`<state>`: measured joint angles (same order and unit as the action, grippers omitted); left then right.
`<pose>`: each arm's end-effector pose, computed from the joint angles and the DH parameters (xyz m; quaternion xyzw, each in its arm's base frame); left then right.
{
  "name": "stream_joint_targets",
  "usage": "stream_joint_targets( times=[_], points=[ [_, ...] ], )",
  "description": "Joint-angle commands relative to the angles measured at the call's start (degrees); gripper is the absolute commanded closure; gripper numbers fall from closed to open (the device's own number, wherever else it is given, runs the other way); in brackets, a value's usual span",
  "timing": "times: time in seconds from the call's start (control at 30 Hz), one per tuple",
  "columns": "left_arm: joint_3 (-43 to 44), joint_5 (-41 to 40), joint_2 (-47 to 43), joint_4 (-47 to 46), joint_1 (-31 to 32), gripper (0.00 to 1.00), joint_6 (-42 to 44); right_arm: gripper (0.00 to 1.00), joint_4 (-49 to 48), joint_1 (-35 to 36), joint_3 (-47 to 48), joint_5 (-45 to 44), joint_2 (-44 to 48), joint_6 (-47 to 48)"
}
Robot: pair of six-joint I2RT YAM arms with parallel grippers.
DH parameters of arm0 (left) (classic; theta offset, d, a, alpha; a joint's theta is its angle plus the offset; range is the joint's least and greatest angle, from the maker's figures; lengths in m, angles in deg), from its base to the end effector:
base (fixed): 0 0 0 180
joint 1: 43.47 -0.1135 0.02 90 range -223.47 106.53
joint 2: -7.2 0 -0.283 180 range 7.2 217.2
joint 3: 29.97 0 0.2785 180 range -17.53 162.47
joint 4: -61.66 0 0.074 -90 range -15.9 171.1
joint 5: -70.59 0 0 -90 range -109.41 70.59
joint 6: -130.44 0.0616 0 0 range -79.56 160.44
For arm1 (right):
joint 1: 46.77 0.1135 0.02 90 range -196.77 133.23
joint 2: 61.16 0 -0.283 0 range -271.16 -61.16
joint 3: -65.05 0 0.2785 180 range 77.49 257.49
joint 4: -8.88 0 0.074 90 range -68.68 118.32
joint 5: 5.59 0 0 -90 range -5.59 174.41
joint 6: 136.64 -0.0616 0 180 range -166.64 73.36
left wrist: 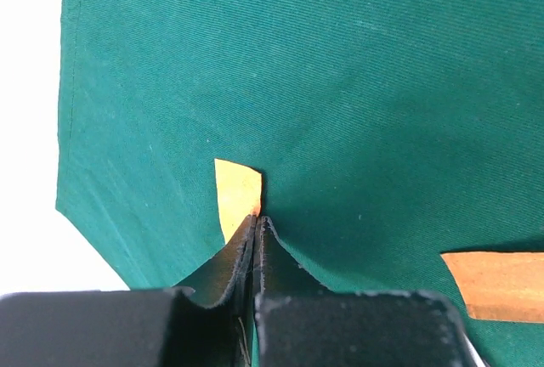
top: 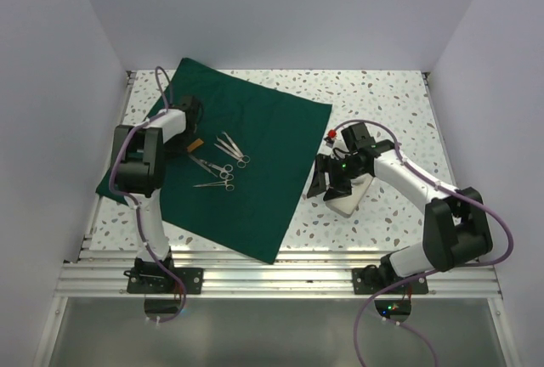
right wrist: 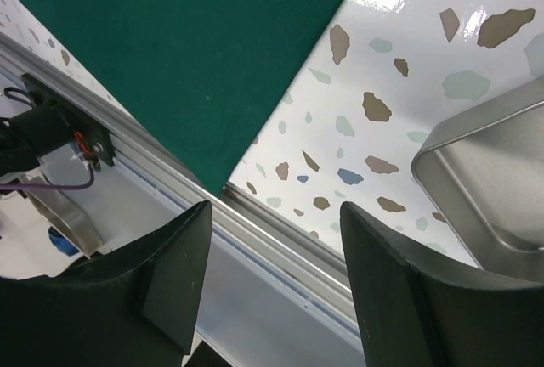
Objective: Prepare the surgical pack
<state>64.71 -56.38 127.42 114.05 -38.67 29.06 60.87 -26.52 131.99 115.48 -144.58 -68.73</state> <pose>0.4410 0.0001 0.1175 -0.0874 0.9397 0.2981 0.1431 0.2715 0.1341 0.1977 -0.0348 0.9472 0.3103 0.0728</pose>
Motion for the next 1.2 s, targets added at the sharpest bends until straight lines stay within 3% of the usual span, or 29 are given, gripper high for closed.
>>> stream_joint_targets(
  times=[0.0, 0.17, 0.37, 0.47, 0.5, 0.57, 0.6, 0.67, 0.77, 0.87, 1.17],
  points=[
    [-0.67, 4.53, -0.60, -2.68, -1.28, 1.00, -0.49, 0.35, -1.67, 0.32, 1.14, 1.01, -0.52, -0.85],
    [2.13, 8.83, -5.51, 2.50, -1.28, 1.00, -2.60, 0.33, -1.85, 0.23, 2.01, 0.92, -1.04, -1.29],
    [1.18, 23.24, -15.08, 6.02, -1.19, 1.00, -4.09, 0.30, -4.20, 0.32, 5.00, 4.41, -2.36, -2.16],
    [-2.33, 34.04, -21.05, 5.94, -0.84, 1.00, -5.93, 0.30, -10.16, 0.40, 5.27, 9.51, -3.50, -4.10],
    [-4.78, 42.16, -22.82, 4.54, -0.84, 1.00, -6.29, 0.30, -12.54, 0.58, 4.83, 14.15, -3.77, -6.19],
    [-7.69, 50.37, -28.71, 2.17, -0.75, 1.00, -8.04, 0.28, -22.72, 0.93, 4.04, 18.91, -4.21, -9.27],
    [-11.27, 61.82, -30.73, -2.28, -0.75, 1.00, -9.53, 0.28, -27.03, 1.80, 2.82, 23.73, -4.12, -13.81],
    [-15.76, 75.12, -35.31, -8.09, 0.38, 1.00, -11.99, 0.23, -39.07, 3.12, 1.93, 26.49, -3.95, -20.76],
    [-21.74, 86.85, -39.71, -17.13, 2.49, 1.00, -17.52, 0.18, -47.01, 4.70, 3.67, 28.17, -4.65, -25.36],
    [-27.90, 95.47, -43.05, -32.05, 5.21, 1.00, -26.48, 0.17, -49.13, 5.94, 5.26, 28.87, -5.44, -26.34],
    [-32.13, 103.67, -44.81, -53.62, 11.37, 1.00, -41.16, 0.23, -63.79, 8.14, 2.03, 31.51, -6.50, -34.32]
  ],
)
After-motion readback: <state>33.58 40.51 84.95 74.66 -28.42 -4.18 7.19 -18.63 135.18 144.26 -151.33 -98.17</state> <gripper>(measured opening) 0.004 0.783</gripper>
